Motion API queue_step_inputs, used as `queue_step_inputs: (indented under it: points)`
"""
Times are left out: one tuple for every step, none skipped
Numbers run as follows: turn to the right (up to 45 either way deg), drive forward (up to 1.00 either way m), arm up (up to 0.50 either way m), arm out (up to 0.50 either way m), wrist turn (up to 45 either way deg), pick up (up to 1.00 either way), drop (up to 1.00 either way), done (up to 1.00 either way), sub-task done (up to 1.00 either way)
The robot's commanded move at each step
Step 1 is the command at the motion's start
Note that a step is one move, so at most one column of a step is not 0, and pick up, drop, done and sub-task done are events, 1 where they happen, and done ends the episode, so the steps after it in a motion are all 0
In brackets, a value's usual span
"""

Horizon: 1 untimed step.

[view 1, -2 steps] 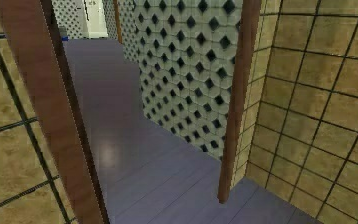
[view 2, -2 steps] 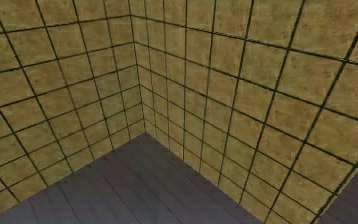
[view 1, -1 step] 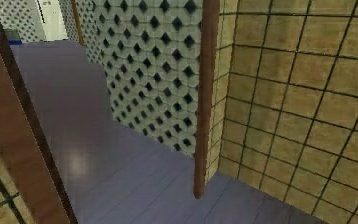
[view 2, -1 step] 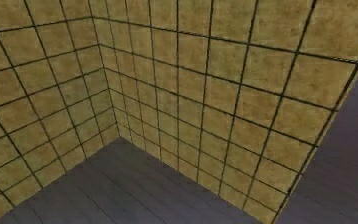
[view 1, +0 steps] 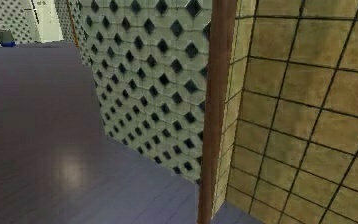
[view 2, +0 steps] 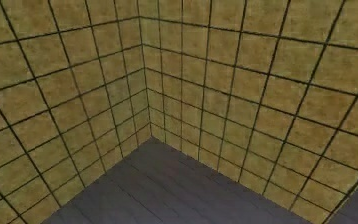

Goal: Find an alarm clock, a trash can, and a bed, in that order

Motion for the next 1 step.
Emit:
queue_step_inputs:
  points:
    - [0.0,0.65,0.00,0.00,0.0,0.00,0.00,0.00,0.00]
